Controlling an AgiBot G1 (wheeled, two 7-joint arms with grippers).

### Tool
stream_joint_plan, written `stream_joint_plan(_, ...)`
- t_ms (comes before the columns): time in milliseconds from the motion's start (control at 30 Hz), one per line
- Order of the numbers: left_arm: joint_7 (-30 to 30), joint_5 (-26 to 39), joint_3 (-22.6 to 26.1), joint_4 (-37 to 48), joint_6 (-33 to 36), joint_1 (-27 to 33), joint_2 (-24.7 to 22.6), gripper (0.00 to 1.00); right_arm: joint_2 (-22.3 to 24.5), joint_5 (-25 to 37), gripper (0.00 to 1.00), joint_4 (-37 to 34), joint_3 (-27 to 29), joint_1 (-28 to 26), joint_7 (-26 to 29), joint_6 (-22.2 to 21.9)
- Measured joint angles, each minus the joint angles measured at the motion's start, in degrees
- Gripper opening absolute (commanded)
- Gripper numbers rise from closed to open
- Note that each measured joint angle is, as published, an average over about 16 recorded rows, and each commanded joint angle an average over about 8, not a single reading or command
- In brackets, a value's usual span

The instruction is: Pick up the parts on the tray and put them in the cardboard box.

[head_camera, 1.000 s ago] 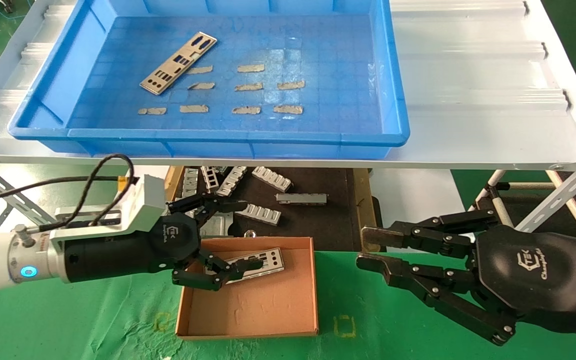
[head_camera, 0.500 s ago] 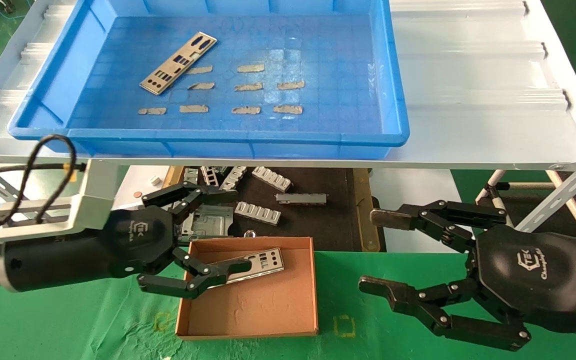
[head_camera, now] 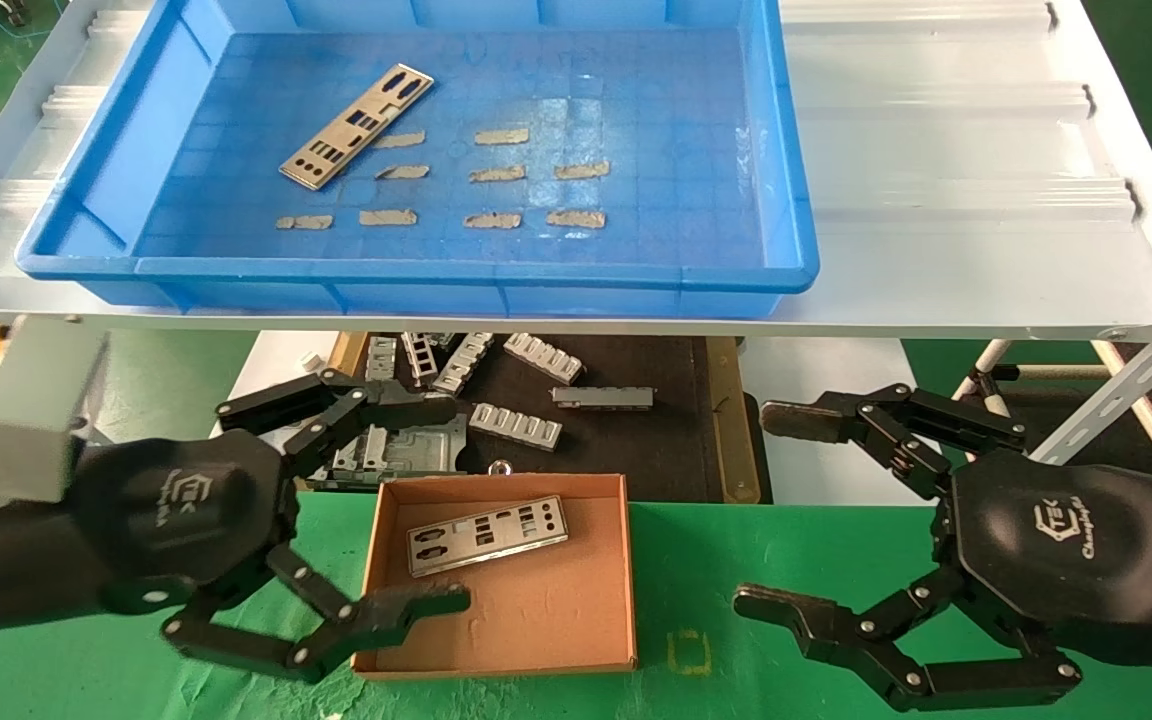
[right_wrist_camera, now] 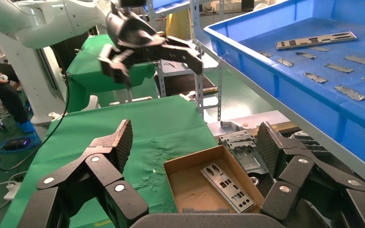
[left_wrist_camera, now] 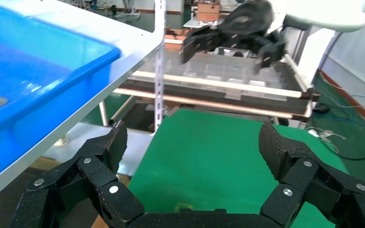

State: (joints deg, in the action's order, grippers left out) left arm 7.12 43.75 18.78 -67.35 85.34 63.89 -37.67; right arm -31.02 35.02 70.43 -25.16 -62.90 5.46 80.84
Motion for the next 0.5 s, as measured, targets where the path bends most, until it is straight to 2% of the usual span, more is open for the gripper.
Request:
stream_joint_plan(233,3.1,-1.7,-2.5,-5.6,0.3,-2.1,2.4,1.00,0.0,0.0,1.00,0.0,0.0,0.0,0.0,0.0)
stream_joint_plan(500,4.2,-2.4,-3.4,-7.7,0.5,-2.9,3.3,1.00,0.0,0.0,1.00,0.0,0.0,0.0,0.0,0.0)
